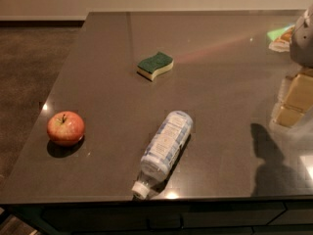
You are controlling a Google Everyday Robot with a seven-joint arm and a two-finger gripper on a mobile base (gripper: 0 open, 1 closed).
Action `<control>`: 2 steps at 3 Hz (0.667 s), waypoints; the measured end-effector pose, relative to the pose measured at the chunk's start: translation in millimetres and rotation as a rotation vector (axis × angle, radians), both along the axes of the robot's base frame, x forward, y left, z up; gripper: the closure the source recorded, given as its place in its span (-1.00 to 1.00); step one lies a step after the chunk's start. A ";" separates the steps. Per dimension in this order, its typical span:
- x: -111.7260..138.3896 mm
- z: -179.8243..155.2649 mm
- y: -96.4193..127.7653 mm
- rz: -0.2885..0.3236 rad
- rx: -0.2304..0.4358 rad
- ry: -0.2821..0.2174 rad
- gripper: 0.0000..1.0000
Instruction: Pick sponge
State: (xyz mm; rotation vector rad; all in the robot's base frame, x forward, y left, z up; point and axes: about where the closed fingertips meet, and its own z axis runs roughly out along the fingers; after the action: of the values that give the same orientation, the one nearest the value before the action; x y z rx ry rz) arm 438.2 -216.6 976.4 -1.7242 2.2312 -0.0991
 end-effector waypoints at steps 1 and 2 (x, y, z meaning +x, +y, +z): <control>0.2 0.1 0.2 0.000 0.000 0.000 -1.00; 13.9 0.2 10.6 0.029 0.008 -0.002 -1.00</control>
Offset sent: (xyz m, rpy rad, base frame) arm 0.0298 0.0218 -0.0045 0.0159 0.0181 0.0647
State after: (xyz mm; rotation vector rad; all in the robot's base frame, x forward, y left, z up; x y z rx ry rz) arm 452.0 -206.0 976.6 -1.7504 2.2016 -0.0860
